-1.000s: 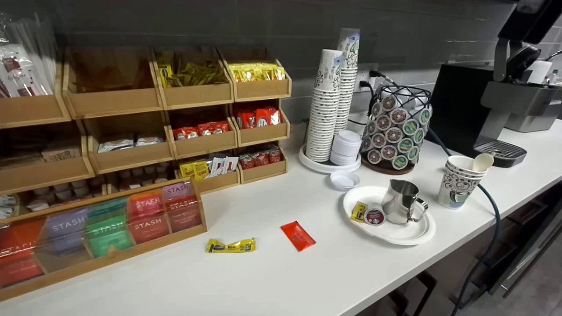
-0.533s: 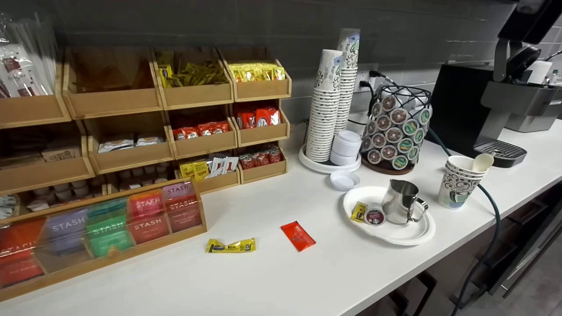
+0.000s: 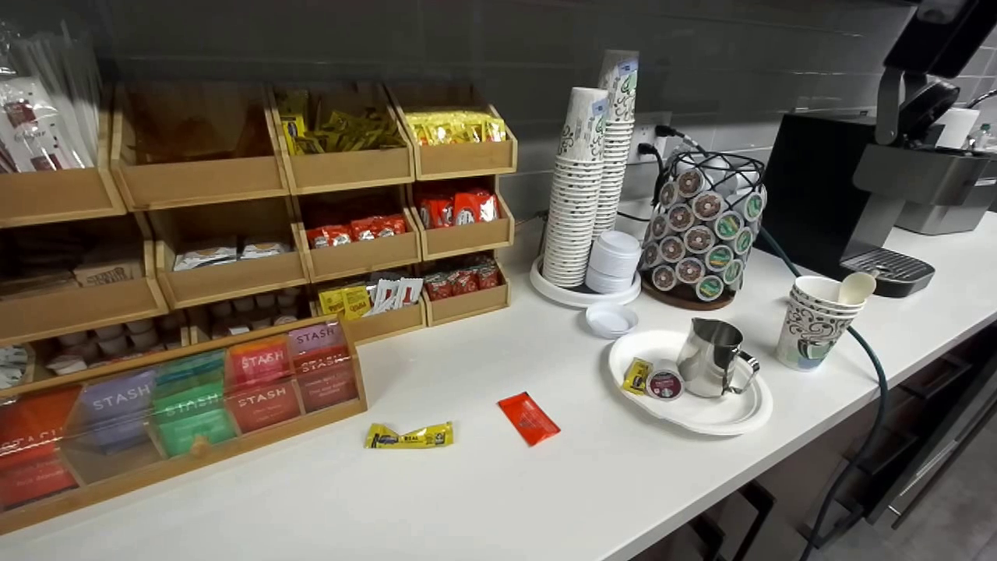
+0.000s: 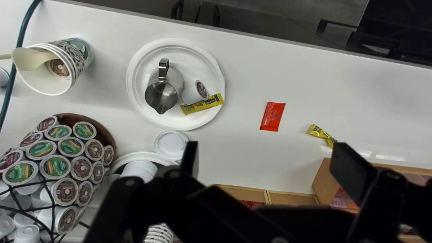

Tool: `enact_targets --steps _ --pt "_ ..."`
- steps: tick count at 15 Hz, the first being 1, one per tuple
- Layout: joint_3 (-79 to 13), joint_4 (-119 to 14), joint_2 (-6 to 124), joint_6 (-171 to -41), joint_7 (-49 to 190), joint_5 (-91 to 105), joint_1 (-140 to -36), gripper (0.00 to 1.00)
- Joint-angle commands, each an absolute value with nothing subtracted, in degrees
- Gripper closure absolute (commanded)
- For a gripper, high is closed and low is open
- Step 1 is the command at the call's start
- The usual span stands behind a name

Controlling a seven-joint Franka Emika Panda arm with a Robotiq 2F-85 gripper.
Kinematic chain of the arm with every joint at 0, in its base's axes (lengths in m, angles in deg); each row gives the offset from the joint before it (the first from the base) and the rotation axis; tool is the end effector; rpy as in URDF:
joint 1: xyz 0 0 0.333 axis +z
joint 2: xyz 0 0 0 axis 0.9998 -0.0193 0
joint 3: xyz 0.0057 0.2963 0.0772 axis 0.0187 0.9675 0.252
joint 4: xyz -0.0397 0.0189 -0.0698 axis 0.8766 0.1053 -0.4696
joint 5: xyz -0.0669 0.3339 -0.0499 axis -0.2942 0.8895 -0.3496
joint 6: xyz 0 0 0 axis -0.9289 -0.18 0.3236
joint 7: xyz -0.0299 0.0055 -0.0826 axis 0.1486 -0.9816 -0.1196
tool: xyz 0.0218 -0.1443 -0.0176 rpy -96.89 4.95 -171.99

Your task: Pick up one plastic spoon from the stacked cup and put it in the silver milk jug

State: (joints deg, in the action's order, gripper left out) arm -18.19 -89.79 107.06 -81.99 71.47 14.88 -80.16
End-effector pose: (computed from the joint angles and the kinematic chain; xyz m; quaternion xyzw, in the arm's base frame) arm 0.3447 0.1438 0.5437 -0.9887 -0.1026 -0.1077 0.0154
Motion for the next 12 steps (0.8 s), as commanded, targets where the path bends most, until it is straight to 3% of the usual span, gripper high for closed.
enact_targets --steps 1,12 --pt "-18.35 -89.64 106.97 -81.87 71.59 14.75 -79.93 0.0" --pt "-18.91 -89.45 106.7 -81.64 71.22 15.48 -79.85 0.0"
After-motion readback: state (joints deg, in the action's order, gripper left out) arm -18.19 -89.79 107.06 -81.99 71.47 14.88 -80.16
